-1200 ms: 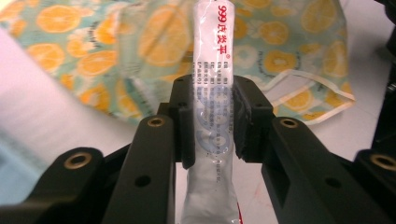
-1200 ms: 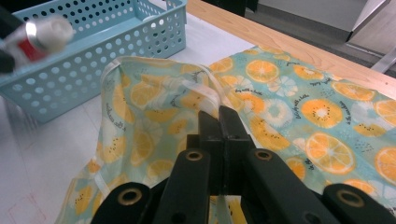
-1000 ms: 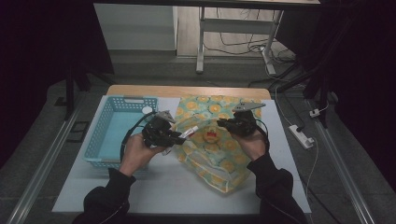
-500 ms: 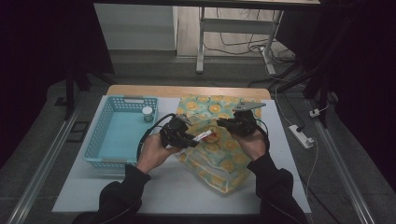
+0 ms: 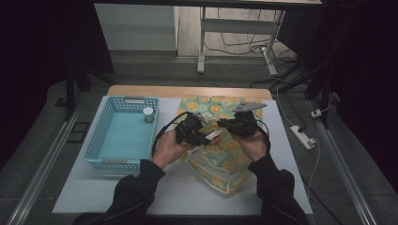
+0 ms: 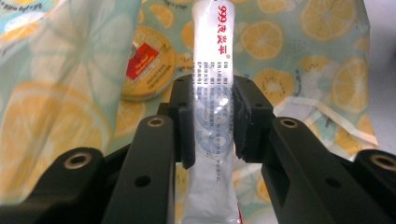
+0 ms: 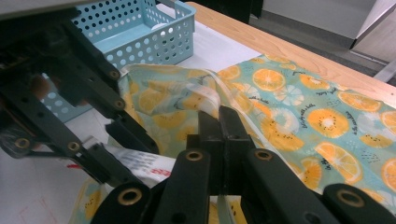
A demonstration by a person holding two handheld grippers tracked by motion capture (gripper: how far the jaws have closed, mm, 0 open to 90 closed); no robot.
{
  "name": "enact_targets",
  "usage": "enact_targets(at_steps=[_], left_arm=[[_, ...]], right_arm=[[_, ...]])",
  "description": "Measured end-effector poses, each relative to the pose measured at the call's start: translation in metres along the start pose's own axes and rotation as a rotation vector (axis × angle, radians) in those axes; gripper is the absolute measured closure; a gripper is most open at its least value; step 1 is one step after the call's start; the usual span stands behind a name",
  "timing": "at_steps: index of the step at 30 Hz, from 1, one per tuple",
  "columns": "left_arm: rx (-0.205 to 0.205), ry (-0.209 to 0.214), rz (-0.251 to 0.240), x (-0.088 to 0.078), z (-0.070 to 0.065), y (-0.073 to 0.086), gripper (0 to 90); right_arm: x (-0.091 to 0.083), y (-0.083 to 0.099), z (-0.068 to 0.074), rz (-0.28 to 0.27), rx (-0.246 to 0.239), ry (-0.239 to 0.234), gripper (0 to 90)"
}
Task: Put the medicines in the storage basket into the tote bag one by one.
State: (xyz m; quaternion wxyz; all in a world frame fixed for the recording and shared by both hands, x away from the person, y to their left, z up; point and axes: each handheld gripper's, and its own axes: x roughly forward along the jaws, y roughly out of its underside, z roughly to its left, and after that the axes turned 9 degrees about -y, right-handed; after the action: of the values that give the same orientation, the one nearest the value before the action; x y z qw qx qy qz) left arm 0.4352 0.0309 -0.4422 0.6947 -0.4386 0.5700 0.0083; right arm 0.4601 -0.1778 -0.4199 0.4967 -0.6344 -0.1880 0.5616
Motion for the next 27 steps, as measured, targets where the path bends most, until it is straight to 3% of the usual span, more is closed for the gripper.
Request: enact_targets(at_steps=[18, 27], left_arm=[[-0.037, -0.035, 0.003, 0.028, 0.008, -0.021, 72.2], [-0.099, -0.055, -0.02, 0.041, 0.017, -0.027, 72.1]], right_arm=[[0.001, 0.001, -0.002, 0.003, 0.01, 0.008, 90.0], [0.002, 0.001, -0.002, 0.002, 0.006, 0.012, 90.0]])
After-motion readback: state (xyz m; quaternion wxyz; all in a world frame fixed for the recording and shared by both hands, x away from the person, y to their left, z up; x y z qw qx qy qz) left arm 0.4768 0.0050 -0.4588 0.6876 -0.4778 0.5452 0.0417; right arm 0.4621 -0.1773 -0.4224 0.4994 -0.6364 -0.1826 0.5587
